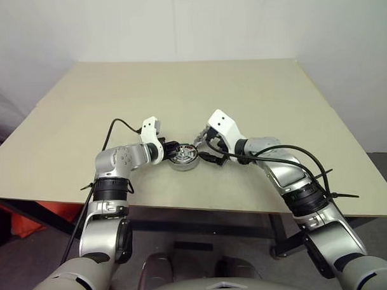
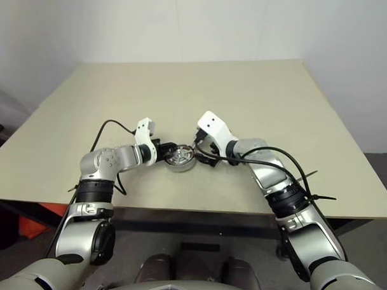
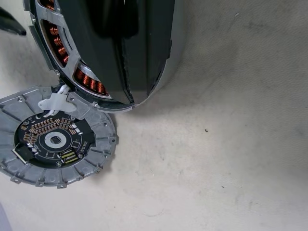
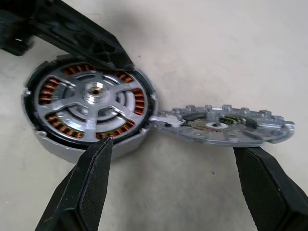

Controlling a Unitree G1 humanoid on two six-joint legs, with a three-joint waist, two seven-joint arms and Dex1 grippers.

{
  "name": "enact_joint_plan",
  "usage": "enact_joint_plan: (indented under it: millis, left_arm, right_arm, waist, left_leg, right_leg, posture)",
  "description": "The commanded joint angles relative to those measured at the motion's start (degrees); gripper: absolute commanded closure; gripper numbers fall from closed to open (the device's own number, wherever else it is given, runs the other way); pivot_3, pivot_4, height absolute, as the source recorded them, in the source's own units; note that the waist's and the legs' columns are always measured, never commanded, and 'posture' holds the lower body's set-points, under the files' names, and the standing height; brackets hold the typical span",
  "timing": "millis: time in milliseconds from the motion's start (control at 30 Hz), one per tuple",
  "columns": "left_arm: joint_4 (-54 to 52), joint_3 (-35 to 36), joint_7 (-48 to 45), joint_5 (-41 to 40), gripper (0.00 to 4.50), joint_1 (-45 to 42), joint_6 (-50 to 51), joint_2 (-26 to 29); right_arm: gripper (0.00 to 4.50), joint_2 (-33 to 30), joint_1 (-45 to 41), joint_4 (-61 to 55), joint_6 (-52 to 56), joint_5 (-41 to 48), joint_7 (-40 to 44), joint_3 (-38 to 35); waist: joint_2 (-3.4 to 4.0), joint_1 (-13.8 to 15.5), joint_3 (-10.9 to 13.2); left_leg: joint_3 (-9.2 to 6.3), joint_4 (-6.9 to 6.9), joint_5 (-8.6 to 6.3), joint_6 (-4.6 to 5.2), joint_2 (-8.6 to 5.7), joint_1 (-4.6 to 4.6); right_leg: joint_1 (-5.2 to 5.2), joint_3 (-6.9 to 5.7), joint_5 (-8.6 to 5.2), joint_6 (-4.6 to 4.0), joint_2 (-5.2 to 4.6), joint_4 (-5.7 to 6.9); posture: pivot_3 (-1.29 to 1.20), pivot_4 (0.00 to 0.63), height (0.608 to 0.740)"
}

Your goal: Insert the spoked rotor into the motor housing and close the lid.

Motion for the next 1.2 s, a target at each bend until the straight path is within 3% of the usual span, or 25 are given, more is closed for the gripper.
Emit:
enact_joint_plan:
  millis: [33,900,1200]
  left_arm:
    - [-2.7,-1.1,-2.0,-0.7,4.5,-0.2,0.9,0.4]
    - [-12.2,-2.0,-10.1,-5.8,4.5,2.7,5.4,1.8]
    - [-15.8,-2.1,-12.0,-8.5,4.5,3.9,5.6,2.4]
  right_arm:
    - [0.03,0.0,-1.5,0.8,0.6,1.0,-0.4,-2.5]
    - [0.03,4.0,-2.0,10.9,-1.1,1.9,-3.0,-6.9]
    - [0.03,4.7,-3.7,12.5,6.5,8.9,-0.1,-12.6]
  waist:
    - [0.0,0.0,0.0]
    - [-0.01,0.0,0.0]
    - [-0.01,-0.1,0.0]
  left_leg:
    - [0.0,0.0,0.0,0.0,0.0,0.0]
    - [0.02,0.01,0.0,0.01,0.0,-0.08]
    - [0.03,0.01,0.0,0.0,0.01,-0.06]
  right_leg:
    - [0.0,0.0,0.0,0.0,0.0,0.0]
    - [-0.1,0.01,0.08,-0.17,0.0,0.01]
    - [-0.1,0.01,0.08,-0.18,0.0,0.04]
  posture:
    - [0.0,0.0,0.74]
    - [0.0,0.0,0.74]
    - [0.0,0.0,0.74]
